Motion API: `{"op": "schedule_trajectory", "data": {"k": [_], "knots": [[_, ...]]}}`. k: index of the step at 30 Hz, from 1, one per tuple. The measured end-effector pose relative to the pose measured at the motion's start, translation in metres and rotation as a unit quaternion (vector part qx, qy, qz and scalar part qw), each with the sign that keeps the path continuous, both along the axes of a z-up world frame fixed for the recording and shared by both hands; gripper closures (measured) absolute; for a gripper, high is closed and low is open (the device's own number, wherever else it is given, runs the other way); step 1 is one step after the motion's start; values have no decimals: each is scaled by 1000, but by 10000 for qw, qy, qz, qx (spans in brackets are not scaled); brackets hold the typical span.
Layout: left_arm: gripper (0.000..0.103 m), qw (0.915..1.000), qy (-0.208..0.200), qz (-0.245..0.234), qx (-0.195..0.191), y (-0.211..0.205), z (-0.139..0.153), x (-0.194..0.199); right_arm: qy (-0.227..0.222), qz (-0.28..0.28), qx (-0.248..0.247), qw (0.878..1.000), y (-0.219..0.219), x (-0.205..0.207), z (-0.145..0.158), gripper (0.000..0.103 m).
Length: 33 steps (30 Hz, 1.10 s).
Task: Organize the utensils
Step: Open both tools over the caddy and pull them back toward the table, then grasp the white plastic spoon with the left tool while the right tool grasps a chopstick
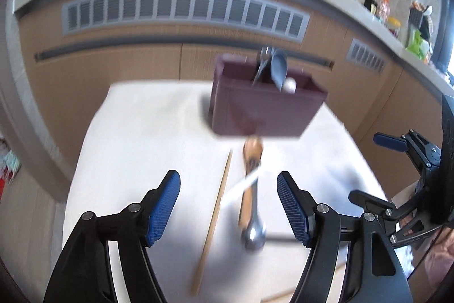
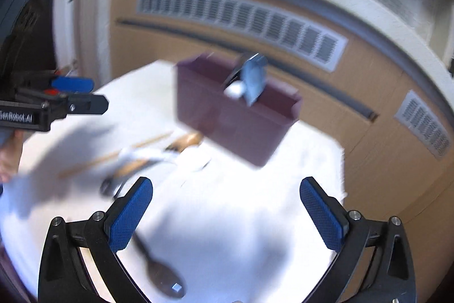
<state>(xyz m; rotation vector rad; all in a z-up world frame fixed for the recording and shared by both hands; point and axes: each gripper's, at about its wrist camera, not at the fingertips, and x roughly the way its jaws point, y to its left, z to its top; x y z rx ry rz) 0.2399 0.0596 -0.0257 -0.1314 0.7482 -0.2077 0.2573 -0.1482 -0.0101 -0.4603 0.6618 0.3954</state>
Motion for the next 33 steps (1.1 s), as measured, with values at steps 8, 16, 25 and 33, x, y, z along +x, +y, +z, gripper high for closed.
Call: {"op": "schedule_trajectory", "data": {"k": [8, 16, 25, 33], "knots": [[27, 9989, 422, 88, 207, 13, -32, -26, 1212, 1231, 61, 9850, 19, -44, -40, 20], [27, 9981, 574, 210, -104, 27, -38, -25, 2081, 1908, -534, 9578, 39, -67, -77, 66], [27, 9967, 760, 212, -212, 26, -42, -20, 2057, 1603, -582, 9636, 40, -67, -80, 96], [27, 9966, 822, -7, 70, 8, -44, -16, 2014, 580, 353, 9772, -7, -28, -60, 98]]}}
